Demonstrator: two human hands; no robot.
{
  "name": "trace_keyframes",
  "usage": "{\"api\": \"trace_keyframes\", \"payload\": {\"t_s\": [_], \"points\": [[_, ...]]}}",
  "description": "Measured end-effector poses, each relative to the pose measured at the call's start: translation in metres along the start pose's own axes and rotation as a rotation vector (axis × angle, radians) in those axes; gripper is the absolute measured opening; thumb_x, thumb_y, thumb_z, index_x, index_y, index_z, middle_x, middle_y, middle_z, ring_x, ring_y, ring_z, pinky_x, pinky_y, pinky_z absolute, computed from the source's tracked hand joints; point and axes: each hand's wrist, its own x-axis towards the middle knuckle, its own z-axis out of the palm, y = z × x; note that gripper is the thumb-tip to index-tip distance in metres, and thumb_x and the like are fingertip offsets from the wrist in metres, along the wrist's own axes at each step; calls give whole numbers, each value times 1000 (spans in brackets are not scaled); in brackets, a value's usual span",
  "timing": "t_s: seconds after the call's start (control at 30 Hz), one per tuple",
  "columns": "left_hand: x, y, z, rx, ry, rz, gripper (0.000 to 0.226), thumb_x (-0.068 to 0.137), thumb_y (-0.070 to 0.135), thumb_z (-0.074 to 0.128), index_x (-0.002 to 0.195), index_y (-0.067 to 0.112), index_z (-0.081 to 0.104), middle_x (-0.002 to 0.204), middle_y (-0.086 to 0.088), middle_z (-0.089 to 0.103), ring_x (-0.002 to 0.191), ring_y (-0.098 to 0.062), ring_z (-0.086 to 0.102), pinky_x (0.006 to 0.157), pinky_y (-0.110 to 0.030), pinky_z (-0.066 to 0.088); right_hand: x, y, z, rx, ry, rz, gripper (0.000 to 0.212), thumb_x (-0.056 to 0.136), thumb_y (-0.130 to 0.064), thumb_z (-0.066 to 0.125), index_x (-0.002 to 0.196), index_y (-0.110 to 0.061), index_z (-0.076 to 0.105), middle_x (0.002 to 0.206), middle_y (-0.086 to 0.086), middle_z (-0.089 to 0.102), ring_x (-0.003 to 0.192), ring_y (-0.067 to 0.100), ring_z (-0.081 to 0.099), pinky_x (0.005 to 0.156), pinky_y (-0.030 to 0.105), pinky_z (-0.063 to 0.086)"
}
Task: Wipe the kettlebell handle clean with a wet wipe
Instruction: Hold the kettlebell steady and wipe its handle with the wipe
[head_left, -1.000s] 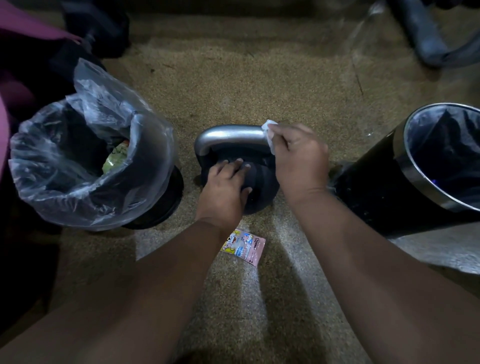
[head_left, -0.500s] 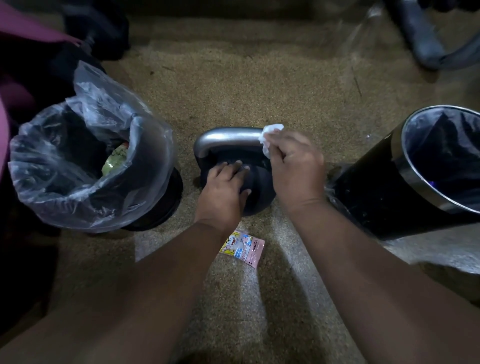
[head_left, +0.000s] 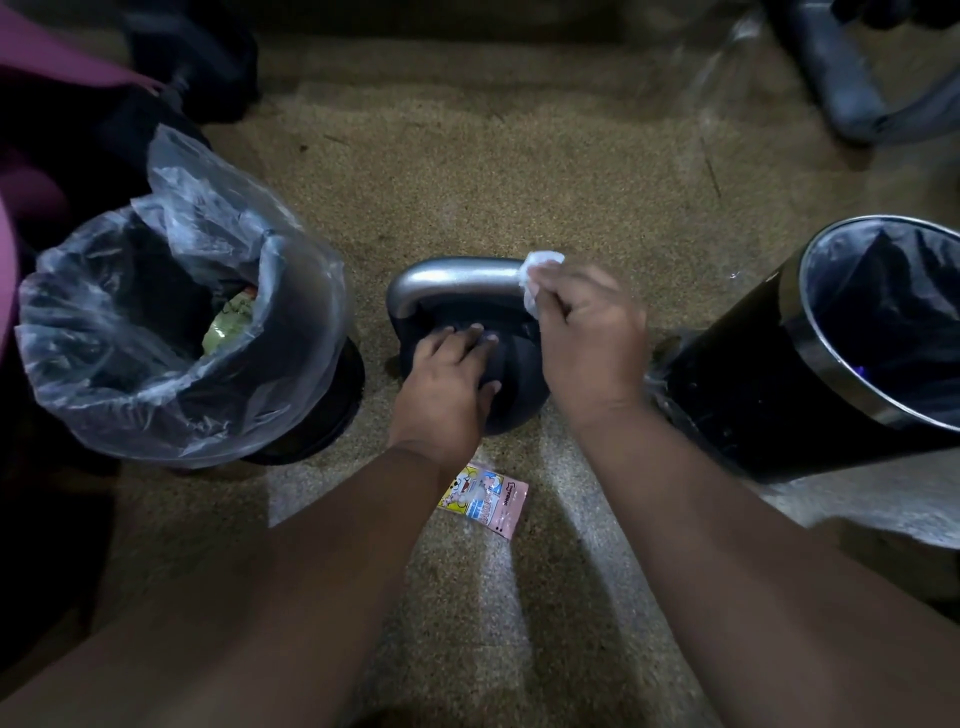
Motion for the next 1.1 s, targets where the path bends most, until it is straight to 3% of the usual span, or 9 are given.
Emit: {"api": "trace_keyframes", "payload": {"t_s": [0.07,0.23,0.37,0.5,0.63,0.77,0.87,0.97,1.1], "points": [[0,0,0,-5,1,-1,50,87,24,70,134,14,58,140,-5,53,129,-29,39,111,-35,35,-6,2,-1,-14,-2,-47,16,86,-14,65,95,-15,78,96,-4,71,89,10,67,85,23,50],[0,1,-1,-8,-8,-11,49,88,24,69,135,13,58,142,-4,52,130,-29,38,111,-36,36,5,5,0,3,19,37,17,87,-19,64,97,-18,77,94,-3,71,87,10,64,82,12,44],[0,1,-1,6,-8,-9,49,87,26,68,134,14,59,141,-4,52,129,-29,39,110,-35,35,-6,7,-1,-13,-7,-64,16,86,-10,66,97,-14,77,100,-3,71,93,9,66,89,19,48],[0,1,-1,10,-7,-17,49,87,26,69,134,15,59,141,-3,52,130,-29,39,110,-35,35,9,7,-1,32,-6,35,16,87,-18,65,98,-18,77,96,-5,71,88,-1,60,84,6,41],[0,1,-3,11,-9,-10,49,88,26,68,135,15,58,142,-3,51,131,-28,38,110,-34,35,-3,7,1,18,-9,-16,15,87,-15,67,96,-17,77,99,-5,71,93,9,66,88,18,48],[1,-1,0,19,-9,-5,49,88,27,67,134,14,58,141,-4,52,130,-28,38,110,-35,36,10,7,0,16,-9,26,16,87,-20,66,98,-18,77,96,-5,71,88,6,64,84,10,44],[0,-1,0,12,1,0,49,88,26,68,134,14,58,140,-5,53,129,-29,39,111,-36,37,2,5,0,7,14,-10,15,86,-15,66,95,-15,78,94,-2,72,88,10,66,85,20,49],[0,-1,1,14,5,12,49,87,26,68,134,13,59,139,-6,53,129,-30,40,110,-37,38,-6,7,-2,-10,14,-66,14,86,-12,67,95,-14,78,96,-2,72,90,9,67,86,18,49],[-1,-2,3,16,11,0,49,87,26,69,134,14,59,141,-4,53,129,-30,39,108,-37,38,5,9,1,8,21,58,17,87,-19,65,98,-19,77,92,-3,70,85,11,65,82,20,48]]}}
